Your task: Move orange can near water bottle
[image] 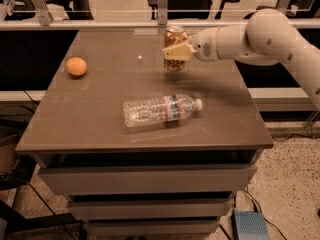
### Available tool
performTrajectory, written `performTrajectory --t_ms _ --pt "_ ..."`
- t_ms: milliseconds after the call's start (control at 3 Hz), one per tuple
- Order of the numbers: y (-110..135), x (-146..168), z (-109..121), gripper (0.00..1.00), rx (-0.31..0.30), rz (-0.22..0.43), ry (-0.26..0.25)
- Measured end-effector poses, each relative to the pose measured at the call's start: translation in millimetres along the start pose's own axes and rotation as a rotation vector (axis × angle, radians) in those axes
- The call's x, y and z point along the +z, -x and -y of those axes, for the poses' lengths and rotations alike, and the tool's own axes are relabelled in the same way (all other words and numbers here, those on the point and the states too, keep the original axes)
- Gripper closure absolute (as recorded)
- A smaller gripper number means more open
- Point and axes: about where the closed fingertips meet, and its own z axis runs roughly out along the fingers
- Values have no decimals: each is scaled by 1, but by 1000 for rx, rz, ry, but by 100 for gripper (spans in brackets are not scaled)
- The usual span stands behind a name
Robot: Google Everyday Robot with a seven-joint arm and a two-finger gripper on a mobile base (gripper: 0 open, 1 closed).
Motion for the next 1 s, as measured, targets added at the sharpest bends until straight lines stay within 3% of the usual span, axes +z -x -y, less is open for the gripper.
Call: performTrajectory --t_ms 333,1000 --pt "-21 -45 -34 100 20 16 47" --pt "-38 -114 -70 100 0 8 83"
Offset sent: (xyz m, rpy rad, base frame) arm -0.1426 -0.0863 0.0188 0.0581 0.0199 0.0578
